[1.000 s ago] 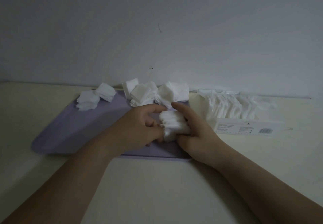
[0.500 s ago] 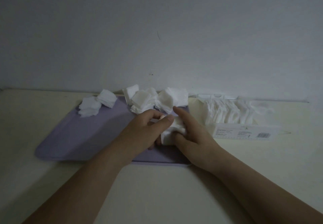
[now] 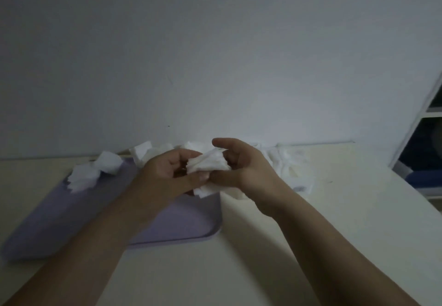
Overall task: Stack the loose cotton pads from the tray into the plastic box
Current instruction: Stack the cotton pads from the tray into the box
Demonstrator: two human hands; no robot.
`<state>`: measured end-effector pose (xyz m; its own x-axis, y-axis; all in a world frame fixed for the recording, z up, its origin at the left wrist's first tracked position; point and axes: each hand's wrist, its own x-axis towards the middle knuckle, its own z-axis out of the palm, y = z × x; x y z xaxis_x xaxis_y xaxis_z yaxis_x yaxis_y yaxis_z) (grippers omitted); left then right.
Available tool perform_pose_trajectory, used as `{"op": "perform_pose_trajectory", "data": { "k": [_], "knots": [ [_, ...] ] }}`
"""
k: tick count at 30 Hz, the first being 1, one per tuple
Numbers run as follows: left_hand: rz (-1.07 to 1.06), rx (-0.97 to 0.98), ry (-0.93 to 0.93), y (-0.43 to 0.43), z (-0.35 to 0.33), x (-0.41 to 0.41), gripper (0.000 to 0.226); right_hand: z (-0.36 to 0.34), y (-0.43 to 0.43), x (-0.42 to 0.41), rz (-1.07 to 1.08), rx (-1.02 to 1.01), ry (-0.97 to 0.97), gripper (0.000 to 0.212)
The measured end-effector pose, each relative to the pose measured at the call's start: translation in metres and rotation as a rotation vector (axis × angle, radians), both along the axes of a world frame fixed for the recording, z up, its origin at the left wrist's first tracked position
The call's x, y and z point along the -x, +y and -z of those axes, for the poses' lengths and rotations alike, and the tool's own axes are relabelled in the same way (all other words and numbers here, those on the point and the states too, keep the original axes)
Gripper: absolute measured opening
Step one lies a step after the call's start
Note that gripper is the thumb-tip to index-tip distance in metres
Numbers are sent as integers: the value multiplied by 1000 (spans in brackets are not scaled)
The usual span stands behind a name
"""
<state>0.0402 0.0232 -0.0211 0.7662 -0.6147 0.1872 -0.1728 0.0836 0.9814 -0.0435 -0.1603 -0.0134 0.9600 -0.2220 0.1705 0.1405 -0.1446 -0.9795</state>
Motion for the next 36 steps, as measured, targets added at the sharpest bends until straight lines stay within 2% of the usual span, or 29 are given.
{"op": "perform_pose_trajectory", "data": {
  "k": [3,5,7,9,12,14,17,20,23,26,28,31,34,36],
  "knots": [
    [-42,42,8,-23,-17,4,47,-16,-23,9,-52,0,91,40],
    [-77,29,-25,-43,-25,7,37,-23,-37,14,-20,-23,111,34],
    [-124,3,-56,-67,-27,9,23,-26,-51,16,168,-43,49,35],
    [-162,-64,-109,-91,-26,13,21,-28,-63,18,436,25,-23,38],
    [-146,-263,-406,-125,-17,15,22,-24,-89,23,781,346,54,33],
    [-71,-407,-639,-143,-10,15,24,-17,-102,26,882,482,172,30],
    [77,-535,-919,-167,1,10,35,-4,-116,21,927,503,248,28],
    [242,-624,-901,-181,0,11,53,6,-125,17,921,387,240,27],
    [311,-698,-879,-188,-5,6,62,9,-131,17,921,319,200,29],
    [276,-802,-949,-188,-3,3,54,5,-129,15,918,287,99,29],
    [198,-776,-1009,-186,3,1,46,2,-125,15,870,298,66,33],
    [110,-672,-1028,-183,14,-1,39,2,-121,17,814,451,225,40],
    [32,-616,-1024,-182,20,-3,22,8,-121,14,882,723,356,29],
    [23,-604,-1022,-182,21,-3,23,11,-118,9,908,848,369,23]
  ]
}}
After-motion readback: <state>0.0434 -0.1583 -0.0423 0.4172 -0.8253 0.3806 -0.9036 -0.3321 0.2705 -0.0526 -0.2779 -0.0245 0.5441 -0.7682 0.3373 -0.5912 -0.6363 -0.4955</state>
